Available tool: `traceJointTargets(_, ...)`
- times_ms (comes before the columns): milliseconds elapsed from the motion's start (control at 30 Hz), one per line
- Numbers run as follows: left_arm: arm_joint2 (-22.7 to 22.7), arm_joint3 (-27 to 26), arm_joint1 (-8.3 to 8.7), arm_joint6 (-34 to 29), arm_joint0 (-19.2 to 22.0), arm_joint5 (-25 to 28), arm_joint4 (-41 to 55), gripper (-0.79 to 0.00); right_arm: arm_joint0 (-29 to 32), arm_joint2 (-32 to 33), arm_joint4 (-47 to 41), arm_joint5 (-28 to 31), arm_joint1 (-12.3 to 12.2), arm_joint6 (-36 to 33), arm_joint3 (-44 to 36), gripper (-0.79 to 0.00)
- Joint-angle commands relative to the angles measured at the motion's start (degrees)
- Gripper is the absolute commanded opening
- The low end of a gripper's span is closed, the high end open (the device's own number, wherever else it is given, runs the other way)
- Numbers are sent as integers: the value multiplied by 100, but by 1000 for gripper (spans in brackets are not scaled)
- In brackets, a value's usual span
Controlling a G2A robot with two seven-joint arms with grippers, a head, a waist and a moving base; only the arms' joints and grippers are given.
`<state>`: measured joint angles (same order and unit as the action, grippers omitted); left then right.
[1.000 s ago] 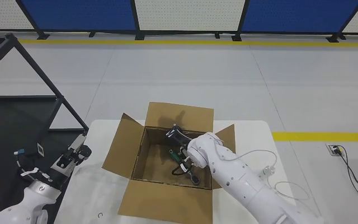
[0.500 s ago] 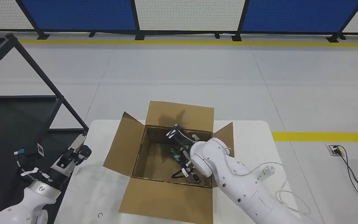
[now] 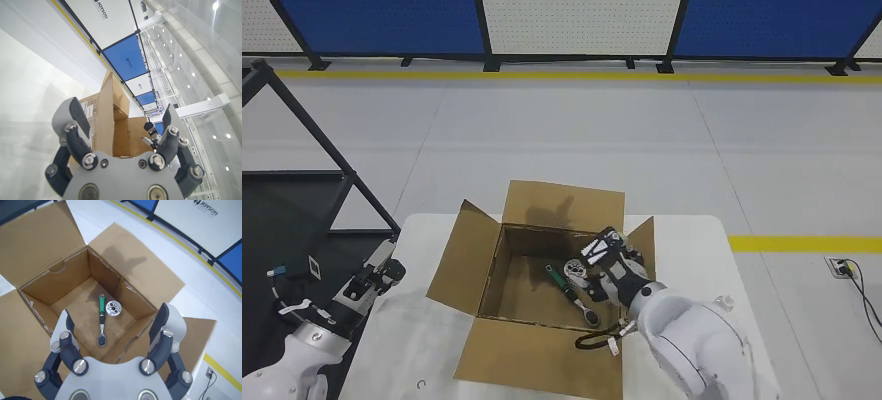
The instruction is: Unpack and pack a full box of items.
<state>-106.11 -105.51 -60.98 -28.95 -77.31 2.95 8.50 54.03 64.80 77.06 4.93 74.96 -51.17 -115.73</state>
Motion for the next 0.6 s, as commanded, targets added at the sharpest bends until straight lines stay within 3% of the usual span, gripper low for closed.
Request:
traceJointTargets(0, 0, 0, 0, 0, 0, 0, 0, 0, 518, 432, 70, 40, -66, 110, -590, 0)
traceJointTargets(233, 0, 0, 0, 0, 0, 0, 0, 0, 2136, 1779, 49, -29, -206, 628, -1830, 0)
traceJointTargets(400, 0, 0, 0, 0, 0, 0, 0, 0, 2946, 2512, -245, -197, -228, 1181, -1892, 0)
traceJointTargets(567, 0, 0, 0, 0, 0, 0, 0, 0, 3423, 3048, -592, -541, -225, 1226, -1677, 0)
